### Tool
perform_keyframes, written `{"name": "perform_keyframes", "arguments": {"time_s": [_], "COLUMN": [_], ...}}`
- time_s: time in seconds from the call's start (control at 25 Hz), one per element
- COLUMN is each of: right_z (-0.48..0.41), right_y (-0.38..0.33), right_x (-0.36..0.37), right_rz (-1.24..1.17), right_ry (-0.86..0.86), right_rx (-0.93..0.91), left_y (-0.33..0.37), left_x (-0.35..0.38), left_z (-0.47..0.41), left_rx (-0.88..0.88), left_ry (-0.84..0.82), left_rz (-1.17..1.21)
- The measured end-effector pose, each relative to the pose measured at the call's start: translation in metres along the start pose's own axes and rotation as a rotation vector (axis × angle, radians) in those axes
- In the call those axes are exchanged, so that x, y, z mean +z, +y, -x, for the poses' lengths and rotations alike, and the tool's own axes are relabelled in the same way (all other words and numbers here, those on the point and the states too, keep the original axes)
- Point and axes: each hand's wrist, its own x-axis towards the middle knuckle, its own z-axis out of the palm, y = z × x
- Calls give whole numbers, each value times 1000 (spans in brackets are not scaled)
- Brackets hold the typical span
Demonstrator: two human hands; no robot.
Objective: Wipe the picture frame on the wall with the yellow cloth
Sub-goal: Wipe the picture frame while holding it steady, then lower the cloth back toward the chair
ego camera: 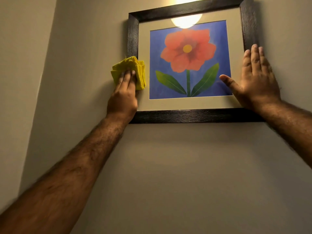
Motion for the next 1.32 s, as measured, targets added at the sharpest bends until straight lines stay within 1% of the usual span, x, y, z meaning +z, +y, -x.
{"name": "perform_keyframes", "arguments": {"time_s": [0.08,0.12,0.16,0.24,0.28,0.32,0.36,0.4,0.44,0.48,0.52,0.56,0.6,0.68,0.76,0.8,0.84,0.88,0.92,0.96,1.0,1.08,1.12,1.16,1.2,1.24,1.32], "right_z": [5,9,16,33,41,49,57,62,63,62,61,60,60,62,69,73,79,85,92,99,105,123,132,144,156,168,194], "right_y": [-8,-18,-32,-72,-96,-123,-150,-176,-198,-216,-230,-241,-249,-264,-275,-282,-288,-295,-302,-310,-317,-338,-349,-362,-375,-387,-408], "right_x": [-8,-12,-17,-23,-24,-24,-25,-27,-27,-27,-26,-24,-22,-19,-13,-10,-8,-6,-6,-5,-4,-1,1,3,5,8,14], "right_rz": [-26,-23,-20,-102,-217,-398,-631,-893,-1129,-1318,-1465,-1583,-1685,-1832,-1874,-1891,-1904,-1906,-1902,-1888,-1864,-1829,-1825,-1828,-1834,-1838,-1812], "right_ry": [-19,2,36,72,32,-62,-199,-352,-515,-690,-828,-906,-926,-874,-825,-830,-839,-850,-865,-890,-919,-1003,-1045,-1085,-1127,-1172,-1275], "right_rx": [23,-19,-119,-407,-507,-523,-441,-255,-9,231,399,491,548,642,757,808,847,873,888,889,860,801,783,776,771,761,710], "left_y": [0,1,1,2,3,3,4,3,3,2,2,1,-2,-8,-19,-28,-37,-44,-52,-57,-60,-67,-70,-79,-90,-101,-120], "left_x": [-2,-2,-2,-2,-3,-5,-7,-11,-14,-18,-21,-25,-29,-39,-53,-63,-73,-84,-94,-104,-113,-133,-143,-152,-159,-168,-188], "left_z": [-3,-3,-2,0,0,1,1,3,6,11,18,27,38,59,77,86,95,104,113,123,131,144,150,159,171,184,215], "left_rx": [-2,-1,0,8,12,15,19,29,50,81,123,170,217,300,372,424,472,485,449,332,134,-433,-713,-906,-1014,-1060,-1098], "left_ry": [19,26,35,53,60,64,70,81,95,114,130,139,146,145,111,83,45,3,-25,-21,21,66,20,-55,-100,-116,-108], "left_rz": [19,22,22,29,42,53,62,66,62,53,43,28,9,-32,-118,-171,-185,-151,-73,44,176,462,651,862,994,1019,945]}}
